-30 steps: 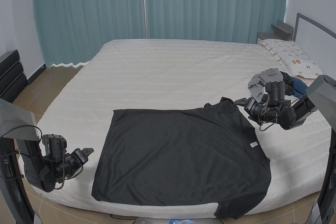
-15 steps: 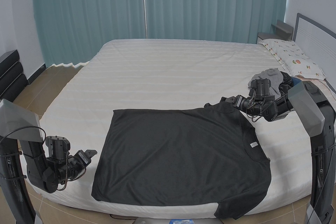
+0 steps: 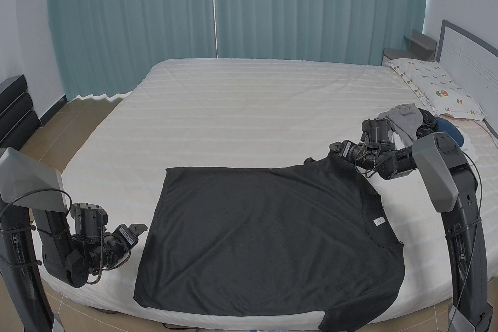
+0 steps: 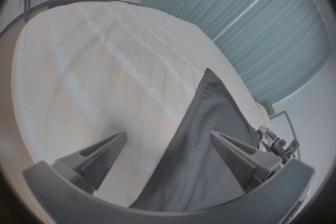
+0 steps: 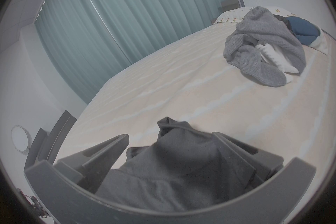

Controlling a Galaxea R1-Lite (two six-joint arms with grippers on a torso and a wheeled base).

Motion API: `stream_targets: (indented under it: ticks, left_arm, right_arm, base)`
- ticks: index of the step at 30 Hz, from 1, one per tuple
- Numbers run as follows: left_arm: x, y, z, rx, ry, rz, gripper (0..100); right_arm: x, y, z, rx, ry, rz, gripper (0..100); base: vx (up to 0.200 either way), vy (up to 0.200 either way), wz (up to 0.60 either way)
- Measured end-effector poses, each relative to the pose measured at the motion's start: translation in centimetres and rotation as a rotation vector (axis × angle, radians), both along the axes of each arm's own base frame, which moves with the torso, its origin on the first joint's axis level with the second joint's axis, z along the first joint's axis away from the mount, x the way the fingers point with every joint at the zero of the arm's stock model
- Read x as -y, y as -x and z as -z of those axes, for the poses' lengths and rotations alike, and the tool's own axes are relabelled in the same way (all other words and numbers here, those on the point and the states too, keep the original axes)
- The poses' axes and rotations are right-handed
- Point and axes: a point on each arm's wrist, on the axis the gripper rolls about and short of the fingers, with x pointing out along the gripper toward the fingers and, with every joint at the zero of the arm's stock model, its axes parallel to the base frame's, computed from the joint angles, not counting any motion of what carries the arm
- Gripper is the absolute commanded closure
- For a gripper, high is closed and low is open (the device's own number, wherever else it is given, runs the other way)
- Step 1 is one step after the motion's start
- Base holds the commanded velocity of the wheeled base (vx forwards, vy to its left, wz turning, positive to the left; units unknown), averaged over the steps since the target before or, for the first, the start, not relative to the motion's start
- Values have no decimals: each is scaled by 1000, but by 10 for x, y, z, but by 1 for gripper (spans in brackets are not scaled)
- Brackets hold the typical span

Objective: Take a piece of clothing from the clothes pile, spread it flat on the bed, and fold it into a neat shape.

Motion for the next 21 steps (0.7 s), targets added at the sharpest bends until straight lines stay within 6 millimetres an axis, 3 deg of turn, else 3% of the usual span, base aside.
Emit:
stream_targets:
  ticks: [8,9,21]
  left_arm:
    - [1,0,4,-12,-1,3,0]
    - [1,0,4,-14,0,4,0]
    - [1,0,7,-24,-3,5,0]
  right_arm:
    - [9,-10,15,8,-15,21,0]
    - [10,-10,17,7,-15,22,100]
    - [22,-14,23,1,-54,67,100]
  base:
    - [0,0,0]
    - [0,0,0]
    - [0,0,0]
